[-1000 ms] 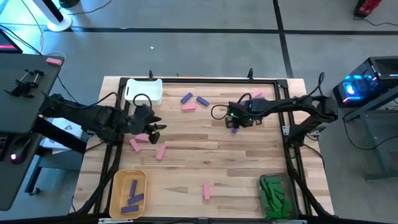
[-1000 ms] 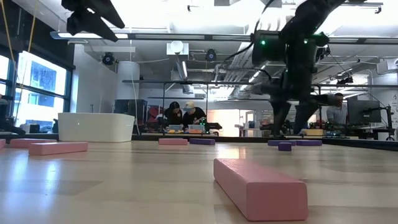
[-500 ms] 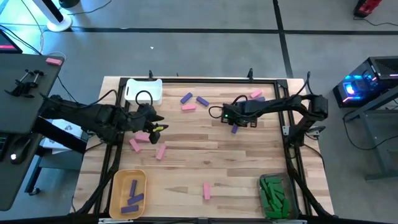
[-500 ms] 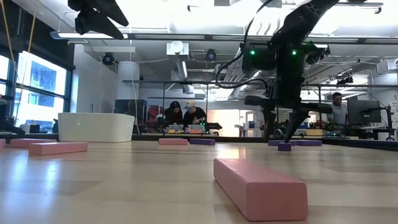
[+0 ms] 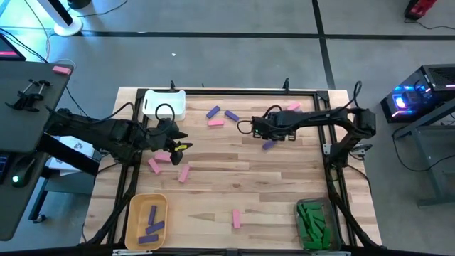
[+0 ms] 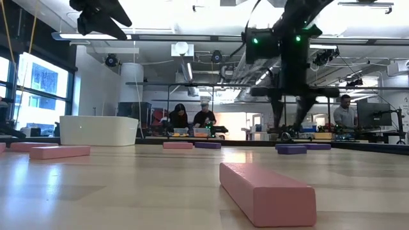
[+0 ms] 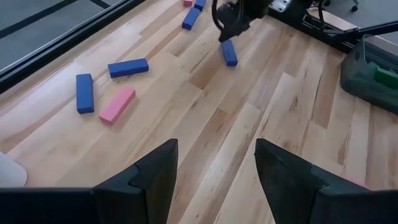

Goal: Sort blocks
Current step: Put the blue wooden block into the yellow bin

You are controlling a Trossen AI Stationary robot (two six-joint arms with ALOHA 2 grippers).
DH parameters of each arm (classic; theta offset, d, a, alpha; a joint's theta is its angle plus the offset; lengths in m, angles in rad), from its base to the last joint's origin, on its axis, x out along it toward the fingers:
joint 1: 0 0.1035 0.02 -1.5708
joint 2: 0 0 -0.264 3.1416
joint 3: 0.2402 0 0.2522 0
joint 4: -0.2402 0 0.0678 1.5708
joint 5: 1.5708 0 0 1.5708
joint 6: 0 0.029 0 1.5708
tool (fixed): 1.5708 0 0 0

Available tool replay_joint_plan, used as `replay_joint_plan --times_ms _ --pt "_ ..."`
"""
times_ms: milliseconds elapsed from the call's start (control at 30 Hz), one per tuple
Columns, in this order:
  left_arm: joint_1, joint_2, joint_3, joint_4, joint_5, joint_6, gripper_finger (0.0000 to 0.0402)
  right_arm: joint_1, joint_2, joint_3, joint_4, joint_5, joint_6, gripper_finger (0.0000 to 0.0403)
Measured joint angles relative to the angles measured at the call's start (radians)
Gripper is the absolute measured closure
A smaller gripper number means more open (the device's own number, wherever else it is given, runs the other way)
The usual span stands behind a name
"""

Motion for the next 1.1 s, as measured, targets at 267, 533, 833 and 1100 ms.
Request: replay_joint_plan --times_ms 267,533,833,1100 --pt "0.000 0.000 0.000 0.002 0.002 -0.016 0.0200 0.059 0.000 -0.080 0.040 -0.048 0.146 0.0261" --pt "0.000 0.000 0.000 0.003 0.001 -0.017 0.0200 0.079 -0.003 -0.164 0.189 -0.018 0.325 0.0261" --pt "0.000 0.000 0.000 0.003 0.012 -0.042 0.0200 0.061 -0.003 -0.188 0.315 -0.008 0.026 0.0261" --pt "0.000 0.000 0.000 0.013 0.013 -0.078 0.0200 0.051 -0.005 -0.185 0.238 -0.263 -0.398 0.0261"
